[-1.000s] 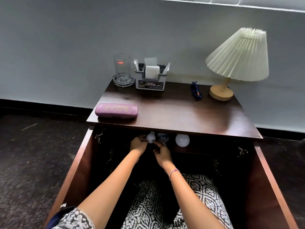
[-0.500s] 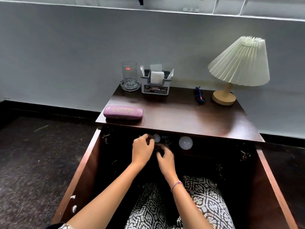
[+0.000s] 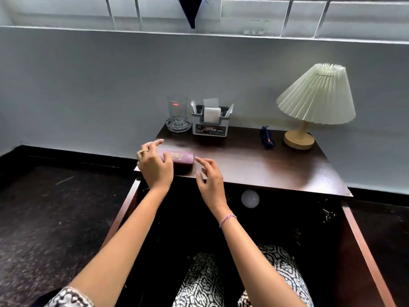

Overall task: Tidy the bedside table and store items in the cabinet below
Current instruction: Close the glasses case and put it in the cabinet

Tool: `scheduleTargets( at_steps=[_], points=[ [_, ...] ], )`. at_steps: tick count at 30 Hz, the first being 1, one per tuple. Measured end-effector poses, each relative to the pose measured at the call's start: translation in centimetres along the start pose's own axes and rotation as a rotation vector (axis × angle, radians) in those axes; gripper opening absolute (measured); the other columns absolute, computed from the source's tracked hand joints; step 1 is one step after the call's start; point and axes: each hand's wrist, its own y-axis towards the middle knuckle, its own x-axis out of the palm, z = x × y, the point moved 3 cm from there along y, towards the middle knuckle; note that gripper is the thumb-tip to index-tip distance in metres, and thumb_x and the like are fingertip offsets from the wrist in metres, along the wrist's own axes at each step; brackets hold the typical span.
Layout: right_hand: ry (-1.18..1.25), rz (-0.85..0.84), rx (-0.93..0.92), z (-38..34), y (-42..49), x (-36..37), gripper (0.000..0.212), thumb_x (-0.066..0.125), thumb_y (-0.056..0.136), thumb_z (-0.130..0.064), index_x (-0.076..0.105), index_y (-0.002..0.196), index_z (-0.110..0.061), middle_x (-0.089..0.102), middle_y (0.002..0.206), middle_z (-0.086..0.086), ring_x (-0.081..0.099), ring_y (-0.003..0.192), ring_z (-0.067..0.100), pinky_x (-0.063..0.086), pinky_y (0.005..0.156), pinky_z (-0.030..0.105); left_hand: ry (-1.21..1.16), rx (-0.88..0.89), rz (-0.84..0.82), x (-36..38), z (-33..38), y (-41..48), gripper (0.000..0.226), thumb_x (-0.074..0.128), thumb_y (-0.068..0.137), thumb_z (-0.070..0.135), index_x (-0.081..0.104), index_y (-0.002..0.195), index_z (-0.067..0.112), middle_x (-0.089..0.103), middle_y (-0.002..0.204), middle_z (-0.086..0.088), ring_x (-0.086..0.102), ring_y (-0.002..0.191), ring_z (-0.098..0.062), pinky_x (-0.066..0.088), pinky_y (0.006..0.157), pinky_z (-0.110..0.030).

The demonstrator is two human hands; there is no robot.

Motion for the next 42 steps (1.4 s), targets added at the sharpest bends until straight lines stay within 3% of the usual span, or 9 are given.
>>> scheduleTargets(
  at_steps=[7,11,14,19,23,28,32,37,42],
  points=[
    [-0.096,-0.195,0.192,0.9,2.3,1.6,0.059,0.049,0.091,-0.002,0.024,0.145,0.0,0.039,0.146,0.014,0.038,0.135,0.024,0.024,0.111,0.023,0.059,-0.362,-0.174,0.8,-3.1,2.5,0.052,0.042,0.089,0.014,0.036,0.139,0.001,0.049,0.137,-0.02,0.037,0.129,-0.039,0.029,0.106,-0.042],
    [-0.067,-0.251,0.251,1.1,3.0,2.2,0.061,0.048,0.092,0.0,0.021,0.146,-0.001,0.043,0.143,0.018,0.043,0.131,0.031,0.033,0.112,0.033,0.062,-0.413,-0.222,1.3,-3.6,2.1,0.056,0.04,0.092,0.018,0.028,0.143,-0.001,0.05,0.137,-0.021,0.039,0.129,-0.04,0.03,0.106,-0.045],
    [-0.078,-0.242,0.238,1.1,3.3,2.6,0.058,0.049,0.09,0.001,0.027,0.144,0.001,0.037,0.148,0.017,0.037,0.136,0.027,0.027,0.115,0.032,0.006,-0.431,-0.224,1.2,-3.5,2.1,0.052,0.04,0.091,0.015,0.035,0.141,0.001,0.051,0.134,-0.024,0.043,0.127,-0.04,0.034,0.104,-0.042],
    [-0.128,-0.165,0.209,1.4,4.5,1.2,0.061,0.058,0.085,0.0,0.033,0.141,0.002,0.036,0.147,0.018,0.035,0.136,0.027,0.026,0.114,0.031,-0.111,-0.337,-0.205,1.7,-2.0,1.6,0.037,0.046,0.087,0.009,0.059,0.121,0.001,0.063,0.121,-0.022,0.055,0.115,-0.035,0.04,0.098,-0.036],
    [-0.196,-0.089,0.22,2.8,5.5,-2.4,0.069,0.067,0.082,-0.007,0.034,0.142,-0.001,0.03,0.148,0.021,0.031,0.138,0.03,0.028,0.114,0.036,-0.203,-0.237,-0.324,4.1,0.0,0.7,0.036,0.055,0.083,0.009,0.061,0.119,0.003,0.066,0.116,-0.016,0.059,0.109,-0.031,0.043,0.095,-0.031],
    [-0.419,0.003,0.245,6.0,5.9,-7.6,0.072,0.072,0.08,-0.023,0.038,0.141,-0.01,0.035,0.143,0.018,0.034,0.128,0.034,0.023,0.11,0.031,-0.268,-0.043,-0.624,8.5,2.9,-0.6,0.058,0.071,0.078,0.011,0.051,0.132,0.005,0.06,0.124,-0.014,0.06,0.111,-0.024,0.045,0.099,-0.028],
    [-0.618,-0.034,0.199,7.9,6.4,-10.5,0.069,0.07,0.08,-0.03,0.04,0.14,-0.014,0.04,0.135,0.013,0.039,0.116,0.033,0.034,0.105,0.037,-0.361,-0.034,-0.847,11.1,3.7,-0.6,0.069,0.077,0.073,0.003,0.046,0.134,0.0,0.06,0.125,-0.019,0.062,0.104,-0.024,0.048,0.097,-0.031],
    [-0.894,-0.113,0.07,8.9,6.9,-11.1,0.064,0.062,0.083,-0.043,0.041,0.137,-0.015,0.048,0.126,0.008,0.047,0.107,0.029,0.045,0.09,0.038,-0.382,-0.003,-0.83,12.3,3.4,-0.1,0.064,0.079,0.069,0.001,0.053,0.128,-0.002,0.064,0.118,-0.02,0.058,0.091,-0.014,0.045,0.068,0.001],
    [-0.995,-0.118,-0.007,9.1,7.7,-10.7,0.065,0.054,0.082,-0.057,0.046,0.131,-0.016,0.053,0.121,0.006,0.051,0.105,0.027,0.047,0.081,0.038,-0.433,-0.002,-0.761,12.8,3.0,0.1,0.062,0.08,0.066,-0.002,0.056,0.123,-0.005,0.066,0.111,-0.021,0.057,0.086,-0.011,0.043,0.064,0.002]
  ],
)
